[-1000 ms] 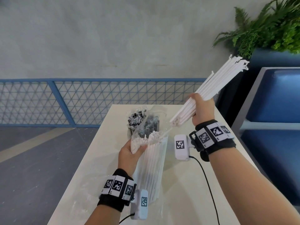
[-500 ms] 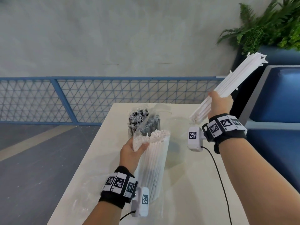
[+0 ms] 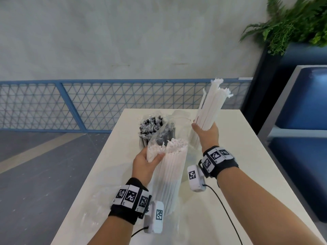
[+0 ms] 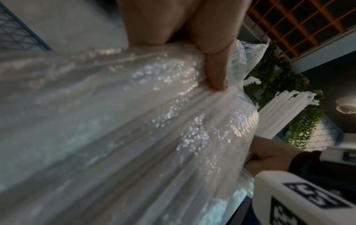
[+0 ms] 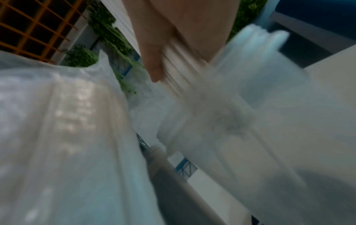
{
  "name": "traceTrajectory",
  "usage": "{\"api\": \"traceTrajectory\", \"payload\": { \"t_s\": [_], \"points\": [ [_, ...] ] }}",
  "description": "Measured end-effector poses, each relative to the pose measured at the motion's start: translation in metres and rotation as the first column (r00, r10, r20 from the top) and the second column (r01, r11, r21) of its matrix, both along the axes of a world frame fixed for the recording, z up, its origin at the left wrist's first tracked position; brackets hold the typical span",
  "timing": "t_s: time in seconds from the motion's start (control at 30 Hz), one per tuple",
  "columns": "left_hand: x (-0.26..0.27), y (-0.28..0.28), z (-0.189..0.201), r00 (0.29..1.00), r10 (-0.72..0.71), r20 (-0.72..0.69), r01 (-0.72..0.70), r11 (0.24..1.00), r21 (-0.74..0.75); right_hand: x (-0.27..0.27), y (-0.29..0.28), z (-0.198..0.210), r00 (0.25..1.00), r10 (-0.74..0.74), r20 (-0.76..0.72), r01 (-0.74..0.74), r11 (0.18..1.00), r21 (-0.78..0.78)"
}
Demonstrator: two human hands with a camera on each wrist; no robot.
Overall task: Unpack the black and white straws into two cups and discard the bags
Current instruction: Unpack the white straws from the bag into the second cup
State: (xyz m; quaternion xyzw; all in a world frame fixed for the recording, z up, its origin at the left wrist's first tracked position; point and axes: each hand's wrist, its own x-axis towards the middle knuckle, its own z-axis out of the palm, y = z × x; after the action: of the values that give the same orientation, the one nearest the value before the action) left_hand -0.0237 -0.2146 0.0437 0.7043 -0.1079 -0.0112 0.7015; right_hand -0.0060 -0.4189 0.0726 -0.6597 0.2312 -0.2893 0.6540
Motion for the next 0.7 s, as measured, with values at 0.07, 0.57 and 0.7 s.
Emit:
{"api": "traceTrajectory", "payload": {
  "t_s": [0.07,0.57,0.7],
  "points": [
    [0.000,0.000,0.000,1.000,0.001,-0.002,-0.001,1.000,0.000,-0.003,0.002,-0.007,1.000,0.014,-0.006,-0.014,1.000,0.004],
    [-0.007,0.005,0.004,0.999,-0.035,0.010,0.036,0.997,-0.067,-0.044,0.037,0.024,0.959,-0.090,0.271,0.221,0.835,-0.505],
    [-0.007,0.006,-0.002,0.998,-0.067,0.003,0.067,0.989,-0.133,-0.064,0.059,0.012,0.997,0.062,0.045,-0.029,0.848,-0.530]
  ]
}}
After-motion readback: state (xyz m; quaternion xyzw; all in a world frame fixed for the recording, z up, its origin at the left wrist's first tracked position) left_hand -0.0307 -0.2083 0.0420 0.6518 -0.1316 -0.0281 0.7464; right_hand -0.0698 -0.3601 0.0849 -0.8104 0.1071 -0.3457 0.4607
